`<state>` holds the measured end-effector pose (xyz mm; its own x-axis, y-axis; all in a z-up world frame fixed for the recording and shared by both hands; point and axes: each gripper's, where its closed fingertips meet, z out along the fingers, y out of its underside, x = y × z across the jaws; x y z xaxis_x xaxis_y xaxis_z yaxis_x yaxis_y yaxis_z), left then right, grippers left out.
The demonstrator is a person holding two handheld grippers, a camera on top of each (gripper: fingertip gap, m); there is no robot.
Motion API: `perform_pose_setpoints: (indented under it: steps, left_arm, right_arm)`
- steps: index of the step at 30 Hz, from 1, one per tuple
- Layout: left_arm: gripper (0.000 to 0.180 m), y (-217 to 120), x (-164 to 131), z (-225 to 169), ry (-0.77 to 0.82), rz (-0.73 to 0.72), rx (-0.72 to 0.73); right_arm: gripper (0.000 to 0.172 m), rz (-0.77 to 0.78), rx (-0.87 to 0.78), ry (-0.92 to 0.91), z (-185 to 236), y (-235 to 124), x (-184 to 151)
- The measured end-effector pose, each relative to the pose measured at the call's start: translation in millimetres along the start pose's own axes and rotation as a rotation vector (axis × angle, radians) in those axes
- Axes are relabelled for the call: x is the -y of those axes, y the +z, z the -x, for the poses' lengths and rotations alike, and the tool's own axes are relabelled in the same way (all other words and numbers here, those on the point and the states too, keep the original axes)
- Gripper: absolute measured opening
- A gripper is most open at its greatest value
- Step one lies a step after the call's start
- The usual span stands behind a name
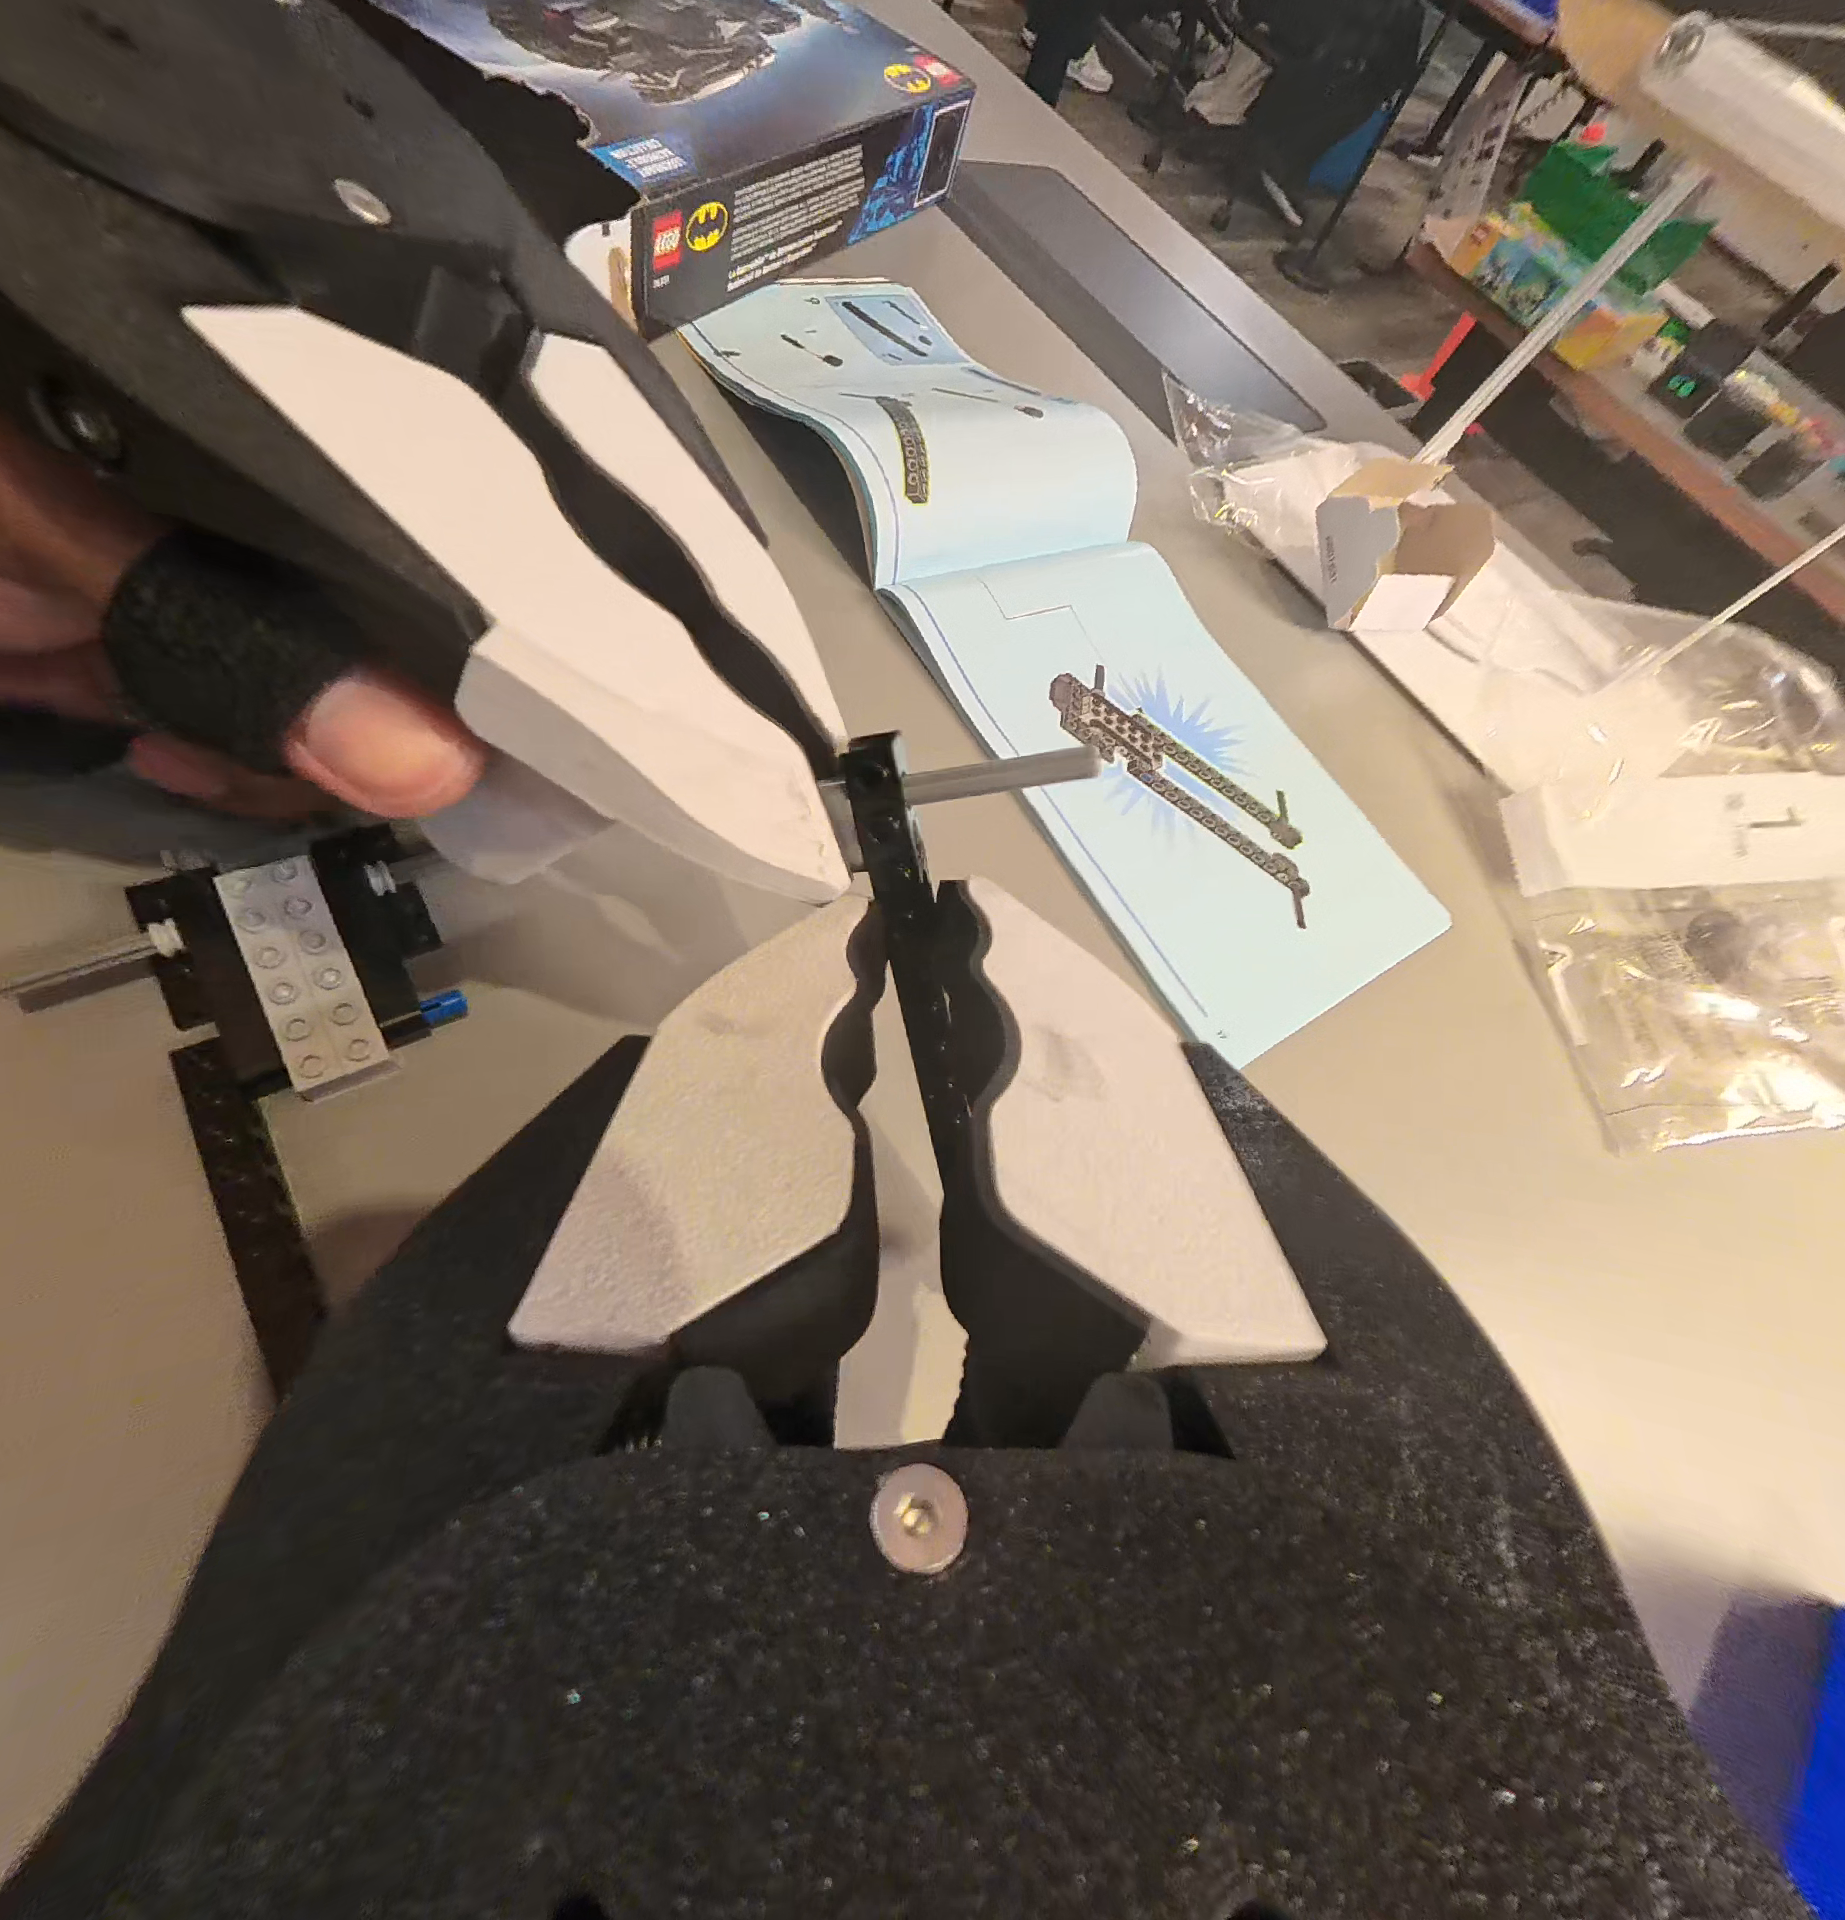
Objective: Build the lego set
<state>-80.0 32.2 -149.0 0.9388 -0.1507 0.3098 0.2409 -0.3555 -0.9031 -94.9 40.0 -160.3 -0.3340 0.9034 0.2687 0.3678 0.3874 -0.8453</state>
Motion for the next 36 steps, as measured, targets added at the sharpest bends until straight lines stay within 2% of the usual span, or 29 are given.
perform_pose_setpoints:
  steps: [3, 7, 14, 19, 24, 30, 31, 34, 36]
  left_arm:
    - [0.007, -2, -1, -1, -0.025, 0.014, -0.030]
    - [0.007, -3, -3, 1, -0.055, 0.023, -0.056]
    - [0.007, -2, -5, 7, 0.096, 0.066, 0.086]
    - [0.007, -2, -8, 8, -0.026, 0.057, 0.028]
    - [0.007, -2, -6, 11, 0.155, 0.093, 0.134]
    - [0.007, -4, -5, 9, -0.014, 0.048, 0.027]
    - [0.007, -3, -5, 10, 0.005, 0.053, 0.036]
    - [0.008, -3, -4, 12, 0.203, 0.100, 0.152]
    - [0.007, -3, -3, 11, 0.191, 0.091, 0.148]
  right_arm:
    - [0.009, -0.015, -0.023, -0.070, 1, 0, 1]
    - [0.009, -0.020, -0.017, -0.057, 2, 3, 1]
    - [0.010, -0.044, 0.011, 0.077, 2, 8, -2]
    - [0.009, -0.051, -0.022, 0.020, 2, 11, -4]
    - [0.010, -0.068, -0.007, 0.077, 0, 11, -2]
    - [0.009, -0.075, 0.002, 0.087, 1, 11, -1]
    - [0.010, -0.073, 0.008, 0.102, 1, 11, -1]
    - [0.010, -0.076, 0.030, 0.157, -1, 12, 0]
    - [0.010, -0.085, 0.042, 0.185, -1, 12, 1]
